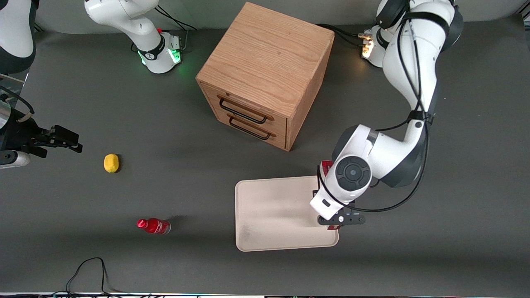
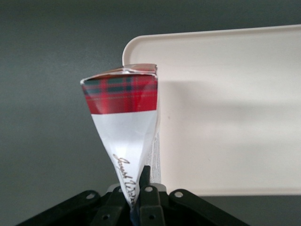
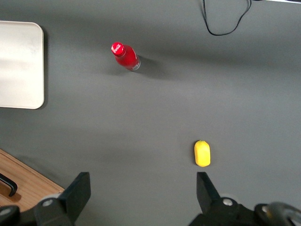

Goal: Place red cookie box on tray
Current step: 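Lower the box onto the tray's rim edge with the left gripper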

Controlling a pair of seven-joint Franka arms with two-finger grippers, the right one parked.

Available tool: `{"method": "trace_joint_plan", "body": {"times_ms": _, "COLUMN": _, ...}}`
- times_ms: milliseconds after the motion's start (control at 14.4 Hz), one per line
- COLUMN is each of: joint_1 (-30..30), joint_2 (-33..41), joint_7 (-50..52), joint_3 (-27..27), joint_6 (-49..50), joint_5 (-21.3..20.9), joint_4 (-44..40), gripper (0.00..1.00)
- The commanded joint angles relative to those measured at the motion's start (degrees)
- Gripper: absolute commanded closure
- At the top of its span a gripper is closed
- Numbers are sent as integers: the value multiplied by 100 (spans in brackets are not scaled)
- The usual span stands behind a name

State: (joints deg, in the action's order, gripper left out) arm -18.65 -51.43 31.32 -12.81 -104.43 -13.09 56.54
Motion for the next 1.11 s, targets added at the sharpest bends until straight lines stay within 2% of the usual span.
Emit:
{"method": "trace_joint_plan", "body": {"times_ms": 0, "joint_1": -51, "joint_2": -173, "joint_7": 58, "joint_3": 24, "joint_6": -191, "joint_5": -194, "joint_4": 15, "gripper": 100}}
{"method": "trace_joint_plan", "body": {"times_ms": 347, "joint_1": -51, "joint_2": -534, "joint_7": 120, "joint_3": 16, "joint_6": -464, "joint_5": -220, "joint_4": 15, "gripper": 100}}
{"method": "trace_joint_plan", "body": {"times_ms": 1040, "joint_1": 10, "joint_2": -552, "joint_7": 496, "joint_3": 15, "joint_6": -596, "joint_5": -133, "joint_4": -64, "gripper": 100}}
